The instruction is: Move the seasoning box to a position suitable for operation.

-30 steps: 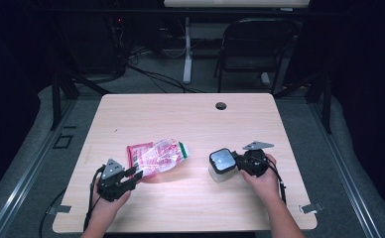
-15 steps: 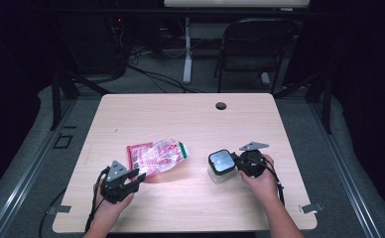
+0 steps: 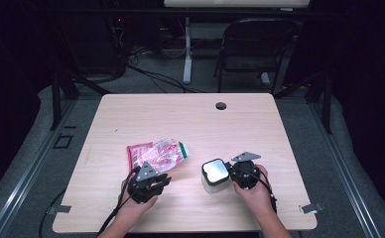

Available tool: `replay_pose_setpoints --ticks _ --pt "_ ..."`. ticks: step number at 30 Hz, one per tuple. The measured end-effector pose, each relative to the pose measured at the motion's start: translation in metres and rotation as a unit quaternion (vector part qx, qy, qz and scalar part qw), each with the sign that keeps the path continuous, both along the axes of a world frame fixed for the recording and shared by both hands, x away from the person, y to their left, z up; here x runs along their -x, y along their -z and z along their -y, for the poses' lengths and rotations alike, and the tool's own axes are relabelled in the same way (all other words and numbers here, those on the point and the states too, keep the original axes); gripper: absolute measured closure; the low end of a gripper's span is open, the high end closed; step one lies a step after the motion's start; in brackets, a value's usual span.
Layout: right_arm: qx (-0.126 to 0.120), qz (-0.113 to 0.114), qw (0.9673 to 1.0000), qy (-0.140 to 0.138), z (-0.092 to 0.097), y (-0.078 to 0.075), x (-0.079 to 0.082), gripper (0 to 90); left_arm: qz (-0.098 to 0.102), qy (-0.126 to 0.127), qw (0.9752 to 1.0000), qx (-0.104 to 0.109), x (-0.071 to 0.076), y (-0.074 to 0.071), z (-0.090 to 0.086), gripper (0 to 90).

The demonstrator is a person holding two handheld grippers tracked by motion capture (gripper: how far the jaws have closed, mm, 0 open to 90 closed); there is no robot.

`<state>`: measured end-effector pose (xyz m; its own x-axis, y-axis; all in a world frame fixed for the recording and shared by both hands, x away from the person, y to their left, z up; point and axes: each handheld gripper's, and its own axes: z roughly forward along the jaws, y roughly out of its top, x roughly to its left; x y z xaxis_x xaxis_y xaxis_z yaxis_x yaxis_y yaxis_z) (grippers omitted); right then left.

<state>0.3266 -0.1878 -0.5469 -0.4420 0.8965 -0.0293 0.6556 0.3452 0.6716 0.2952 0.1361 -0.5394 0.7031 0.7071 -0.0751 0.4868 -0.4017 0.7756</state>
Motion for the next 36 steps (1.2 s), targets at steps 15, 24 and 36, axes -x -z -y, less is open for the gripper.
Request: replay_pose_setpoints --ticks 15,24,36 --pt "-0.052 0.004 0.9984 -0.024 -0.002 -0.006 0.030 75.8 -0.017 0.066 0.9977 0.003 -0.009 0.002 0.045 86.3" --pt "-0.055 0.008 0.9965 -0.063 -0.009 -0.009 0.041 73.2 -0.014 0.078 0.9968 -0.001 -0.012 0.002 0.049 86.0" --pt "-0.085 -0.026 0.9948 -0.050 -0.002 -0.023 0.045 73.0 -0.034 0.083 0.9960 0.000 -0.013 0.000 0.049 83.3"
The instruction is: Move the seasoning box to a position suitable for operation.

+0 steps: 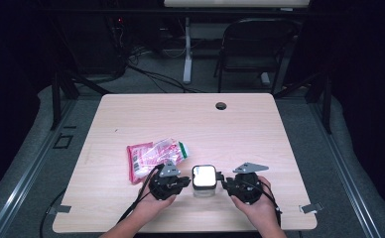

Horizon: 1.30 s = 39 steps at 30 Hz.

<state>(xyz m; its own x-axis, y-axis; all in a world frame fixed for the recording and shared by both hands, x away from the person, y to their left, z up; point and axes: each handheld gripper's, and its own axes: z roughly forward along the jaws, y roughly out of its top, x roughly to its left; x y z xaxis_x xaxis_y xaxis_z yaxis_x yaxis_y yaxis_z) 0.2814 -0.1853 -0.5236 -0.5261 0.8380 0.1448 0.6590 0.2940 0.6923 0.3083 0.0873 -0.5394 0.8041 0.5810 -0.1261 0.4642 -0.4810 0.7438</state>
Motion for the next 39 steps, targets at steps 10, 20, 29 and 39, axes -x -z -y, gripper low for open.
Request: replay_pose_setpoints --ticks 10,20,29,39 --pt "-0.001 -0.009 0.9998 0.019 0.000 -0.042 -0.012 72.3 -0.004 -0.026 0.9996 0.004 -0.017 -0.030 -0.003 79.3" --pt "-0.021 -0.026 0.9992 0.021 -0.006 -0.045 -0.029 72.9 0.008 -0.040 0.9989 0.024 -0.027 -0.047 -0.012 70.1" --pt "-0.020 -0.027 0.9993 0.015 -0.012 -0.036 -0.025 77.8 -0.009 -0.013 0.9999 0.003 -0.016 -0.029 -0.004 67.3" --pt "-0.033 -0.028 0.9990 0.016 -0.012 -0.032 -0.023 84.2 -0.023 0.015 0.9995 -0.016 -0.006 -0.027 -0.005 84.4"
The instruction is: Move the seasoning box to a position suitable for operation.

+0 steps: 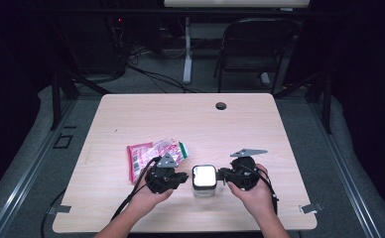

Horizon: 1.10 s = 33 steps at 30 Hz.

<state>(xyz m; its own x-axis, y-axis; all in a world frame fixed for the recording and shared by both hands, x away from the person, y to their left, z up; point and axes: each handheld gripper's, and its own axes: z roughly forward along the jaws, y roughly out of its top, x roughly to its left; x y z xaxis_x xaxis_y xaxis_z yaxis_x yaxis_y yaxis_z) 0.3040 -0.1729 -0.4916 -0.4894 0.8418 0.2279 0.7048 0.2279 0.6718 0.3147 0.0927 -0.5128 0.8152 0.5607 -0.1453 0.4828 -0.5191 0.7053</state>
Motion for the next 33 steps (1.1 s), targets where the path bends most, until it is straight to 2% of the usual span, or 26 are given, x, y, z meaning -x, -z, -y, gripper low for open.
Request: replay_pose_setpoints --ticks 4,12,25,33 --pt "-0.007 -0.001 1.0000 0.003 0.0007 0.0008 0.0006 85.5 -0.005 0.015 0.9999 0.000 0.0042 0.0006 0.0017 86.8" --pt "-0.005 0.002 1.0000 0.003 0.0002 0.0010 0.0013 85.8 -0.009 0.034 0.9994 -0.006 0.0080 0.0043 0.0086 87.1" --pt "-0.009 0.003 0.9999 0.004 0.0012 0.0017 0.0014 85.7 -0.009 0.032 0.9994 -0.004 0.0090 0.0022 0.0092 86.8" --pt "-0.011 0.002 0.9999 0.005 0.0015 0.0018 0.0016 85.8 -0.008 0.031 0.9994 0.010 0.0089 -0.0015 0.0088 88.5"
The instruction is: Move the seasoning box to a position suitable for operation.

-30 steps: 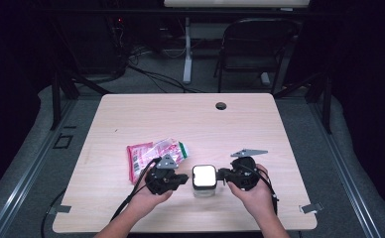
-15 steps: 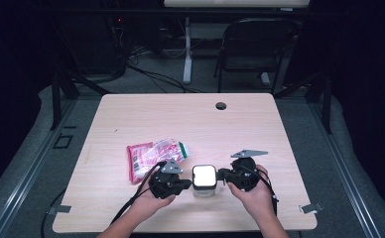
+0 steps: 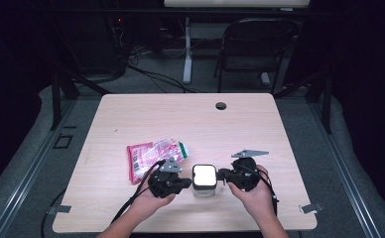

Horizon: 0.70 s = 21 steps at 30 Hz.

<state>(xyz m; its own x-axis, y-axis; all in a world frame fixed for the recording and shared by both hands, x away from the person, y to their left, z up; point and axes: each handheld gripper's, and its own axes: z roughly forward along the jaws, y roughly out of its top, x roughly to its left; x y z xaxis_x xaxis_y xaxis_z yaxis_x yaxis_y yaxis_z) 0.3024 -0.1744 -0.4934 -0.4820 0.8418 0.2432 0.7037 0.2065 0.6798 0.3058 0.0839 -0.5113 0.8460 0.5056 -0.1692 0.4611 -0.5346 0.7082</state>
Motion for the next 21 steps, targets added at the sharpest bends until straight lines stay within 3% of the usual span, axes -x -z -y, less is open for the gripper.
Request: replay_pose_setpoints --ticks 5,11,21 --pt "-0.007 -0.003 0.9999 0.006 0.001 0.001 0.001 83.6 0.005 0.005 1.0000 0.005 0.000 -0.004 0.003 90.0" --pt "0.012 0.009 0.9998 0.013 0.004 -0.002 0.007 79.9 0.010 0.009 0.9999 0.007 0.000 -0.009 0.005 90.0" --pt "0.010 0.011 0.9999 -0.003 0.008 -0.008 0.020 72.0 0.004 0.011 0.9999 0.007 -0.001 -0.011 0.010 90.0"
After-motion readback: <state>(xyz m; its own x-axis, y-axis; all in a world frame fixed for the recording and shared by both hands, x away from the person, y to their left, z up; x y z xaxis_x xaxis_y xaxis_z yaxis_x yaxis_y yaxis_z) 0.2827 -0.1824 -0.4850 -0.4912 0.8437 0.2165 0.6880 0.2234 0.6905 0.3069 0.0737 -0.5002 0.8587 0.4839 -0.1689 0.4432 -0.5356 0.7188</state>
